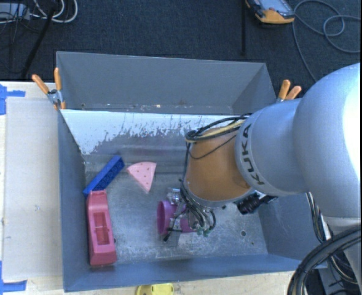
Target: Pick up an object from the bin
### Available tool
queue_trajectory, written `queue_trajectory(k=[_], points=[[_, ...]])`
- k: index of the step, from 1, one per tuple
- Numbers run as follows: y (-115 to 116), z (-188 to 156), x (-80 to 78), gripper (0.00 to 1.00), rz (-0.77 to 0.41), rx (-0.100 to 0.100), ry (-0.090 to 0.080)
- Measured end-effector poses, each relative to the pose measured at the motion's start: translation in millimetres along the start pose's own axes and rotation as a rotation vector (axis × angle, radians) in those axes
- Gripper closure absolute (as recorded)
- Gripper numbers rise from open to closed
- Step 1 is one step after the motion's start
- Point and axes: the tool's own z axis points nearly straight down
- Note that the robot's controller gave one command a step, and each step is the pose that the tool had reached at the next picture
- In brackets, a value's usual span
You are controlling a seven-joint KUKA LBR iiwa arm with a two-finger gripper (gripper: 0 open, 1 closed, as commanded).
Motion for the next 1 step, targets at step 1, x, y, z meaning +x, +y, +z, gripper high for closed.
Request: queue_trajectory(k=[1], points=[[-1.3,-5.0,0.9,1.0,0.007,0.005,0.005]])
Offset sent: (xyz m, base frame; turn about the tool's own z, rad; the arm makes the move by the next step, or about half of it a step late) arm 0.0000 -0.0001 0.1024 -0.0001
